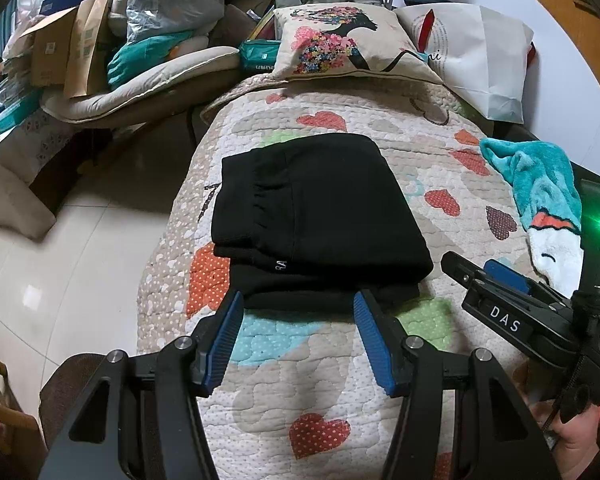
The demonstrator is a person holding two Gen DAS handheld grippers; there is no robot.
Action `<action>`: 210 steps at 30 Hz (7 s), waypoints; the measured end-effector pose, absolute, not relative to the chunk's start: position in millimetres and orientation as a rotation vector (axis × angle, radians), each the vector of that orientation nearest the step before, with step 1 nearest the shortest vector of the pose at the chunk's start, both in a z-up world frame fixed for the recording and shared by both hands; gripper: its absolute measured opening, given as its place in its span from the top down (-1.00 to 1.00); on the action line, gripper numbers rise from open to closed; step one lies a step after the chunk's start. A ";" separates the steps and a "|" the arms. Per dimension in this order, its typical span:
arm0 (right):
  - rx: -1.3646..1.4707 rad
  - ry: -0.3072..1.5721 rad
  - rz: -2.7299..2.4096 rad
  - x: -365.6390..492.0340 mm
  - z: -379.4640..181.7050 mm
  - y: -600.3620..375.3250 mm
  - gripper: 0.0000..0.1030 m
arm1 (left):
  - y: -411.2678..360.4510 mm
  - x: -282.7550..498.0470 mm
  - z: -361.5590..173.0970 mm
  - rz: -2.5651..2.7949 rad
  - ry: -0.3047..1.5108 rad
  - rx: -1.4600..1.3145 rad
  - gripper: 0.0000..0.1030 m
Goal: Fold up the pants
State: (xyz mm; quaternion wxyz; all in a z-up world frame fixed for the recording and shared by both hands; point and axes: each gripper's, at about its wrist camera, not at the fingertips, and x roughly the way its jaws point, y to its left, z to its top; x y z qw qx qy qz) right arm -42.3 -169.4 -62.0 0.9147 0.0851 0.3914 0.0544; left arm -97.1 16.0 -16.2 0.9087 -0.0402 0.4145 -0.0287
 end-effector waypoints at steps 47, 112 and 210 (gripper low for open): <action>0.130 0.737 0.141 -40.4 -30.7 -147.3 -0.41 | 113.9 -49.8 -40.7 -0.026 0.894 -0.453 -0.11; 0.503 0.960 0.160 98.2 -81.2 -224.9 -0.52 | 69.3 74.1 -93.2 -0.249 1.051 -0.526 -0.42; 0.043 0.732 0.073 -91.8 -42.0 -151.8 -0.54 | 23.3 -125.8 32.2 0.054 0.576 -0.048 -1.00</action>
